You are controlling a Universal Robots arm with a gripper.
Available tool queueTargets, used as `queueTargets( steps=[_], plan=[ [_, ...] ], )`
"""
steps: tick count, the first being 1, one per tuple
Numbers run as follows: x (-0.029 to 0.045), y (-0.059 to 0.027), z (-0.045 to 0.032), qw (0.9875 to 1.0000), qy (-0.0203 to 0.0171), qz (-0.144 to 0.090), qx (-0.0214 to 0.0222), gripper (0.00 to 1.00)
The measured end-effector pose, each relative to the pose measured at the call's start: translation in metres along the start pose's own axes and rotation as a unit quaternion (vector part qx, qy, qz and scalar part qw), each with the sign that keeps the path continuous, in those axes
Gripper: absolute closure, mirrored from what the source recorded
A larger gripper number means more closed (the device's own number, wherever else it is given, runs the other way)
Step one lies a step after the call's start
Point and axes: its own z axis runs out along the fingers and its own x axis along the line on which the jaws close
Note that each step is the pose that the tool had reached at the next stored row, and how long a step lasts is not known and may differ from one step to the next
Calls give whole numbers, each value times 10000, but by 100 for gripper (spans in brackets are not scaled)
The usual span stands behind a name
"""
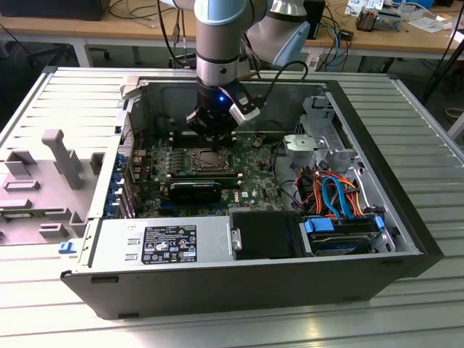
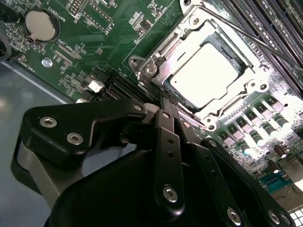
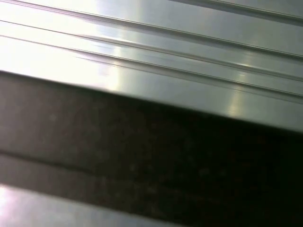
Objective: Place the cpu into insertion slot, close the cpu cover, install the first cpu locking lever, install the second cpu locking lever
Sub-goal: 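Install the first cpu locking lever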
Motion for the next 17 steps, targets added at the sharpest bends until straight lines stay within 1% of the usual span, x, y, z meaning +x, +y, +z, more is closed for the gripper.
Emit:
queueTargets(
  steps=[2, 8, 17],
  plan=[
    [-10, -2, 0, 10000, -1, -1, 0, 89],
    [-8, -14, 0, 10000, 0, -1, 0, 89],
    [-3, -64, 0, 10000, 0, 0, 0, 89]
  ],
)
